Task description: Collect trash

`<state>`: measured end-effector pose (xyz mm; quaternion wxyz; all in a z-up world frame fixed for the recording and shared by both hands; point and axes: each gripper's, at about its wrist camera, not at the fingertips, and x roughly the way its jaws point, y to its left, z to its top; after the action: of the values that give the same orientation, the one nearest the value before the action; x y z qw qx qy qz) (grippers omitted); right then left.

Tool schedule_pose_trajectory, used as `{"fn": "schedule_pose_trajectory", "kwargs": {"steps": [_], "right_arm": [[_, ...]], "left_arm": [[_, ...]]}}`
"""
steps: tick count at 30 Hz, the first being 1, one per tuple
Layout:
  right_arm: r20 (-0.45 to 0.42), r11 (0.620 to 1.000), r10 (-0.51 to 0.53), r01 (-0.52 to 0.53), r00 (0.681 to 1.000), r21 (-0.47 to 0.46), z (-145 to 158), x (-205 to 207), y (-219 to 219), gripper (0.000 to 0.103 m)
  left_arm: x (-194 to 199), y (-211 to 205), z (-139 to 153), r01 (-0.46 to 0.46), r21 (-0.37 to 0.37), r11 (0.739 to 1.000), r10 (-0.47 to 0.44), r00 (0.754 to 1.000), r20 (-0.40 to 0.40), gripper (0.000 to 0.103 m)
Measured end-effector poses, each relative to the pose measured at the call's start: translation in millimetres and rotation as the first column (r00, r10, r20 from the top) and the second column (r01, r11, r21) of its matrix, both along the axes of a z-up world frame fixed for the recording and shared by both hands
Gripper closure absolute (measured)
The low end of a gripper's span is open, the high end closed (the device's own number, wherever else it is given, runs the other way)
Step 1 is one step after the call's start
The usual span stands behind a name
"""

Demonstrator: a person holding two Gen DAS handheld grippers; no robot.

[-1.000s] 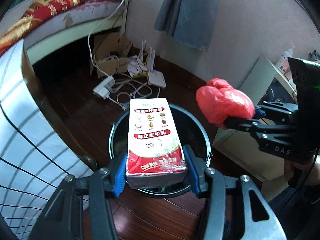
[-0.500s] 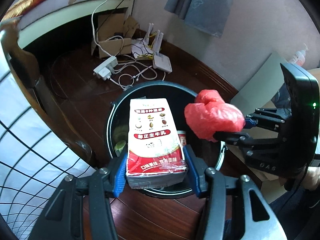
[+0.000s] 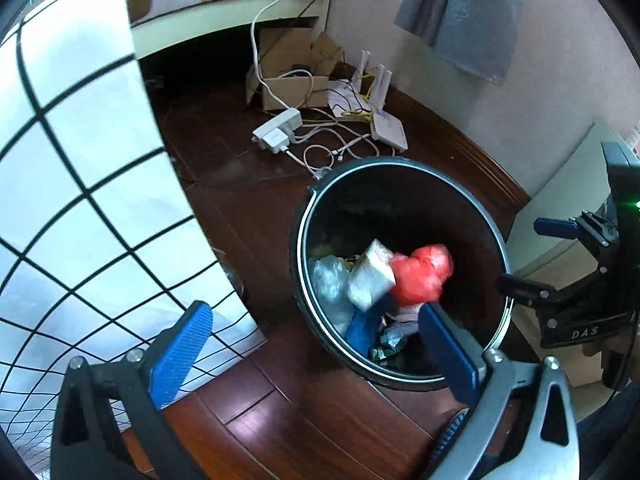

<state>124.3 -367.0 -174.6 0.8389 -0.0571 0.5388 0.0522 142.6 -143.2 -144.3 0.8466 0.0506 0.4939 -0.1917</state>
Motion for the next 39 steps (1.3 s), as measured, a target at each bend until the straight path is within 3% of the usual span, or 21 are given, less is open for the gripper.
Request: {"fn": "schedule_pose_trajectory", "kwargs": {"steps": [20, 31, 39], "right_arm": [[0.12, 0.998, 0.047, -0.052, 0.992, 0.04, 56, -14, 39, 0.0], [0.226, 0.997, 0.022, -0.039, 0.974, 0.068, 121, -45, 53, 0.0], [0.287, 0.995, -0.026, -0.004, 0.958, 0.104, 171, -84, 70, 0.0]], "left_arm": [[-23, 23, 54, -0.04, -0.004, 0.999, 0.04, 0.993, 0.113, 0.0], [-56, 44, 105, -0.072, -0.023, 0.997, 0.075, 0.977, 0.2, 0.0], [-91, 58, 141, -0.072, 0.015, 0.997, 0.066, 0.963, 0.263, 0.0]]}}
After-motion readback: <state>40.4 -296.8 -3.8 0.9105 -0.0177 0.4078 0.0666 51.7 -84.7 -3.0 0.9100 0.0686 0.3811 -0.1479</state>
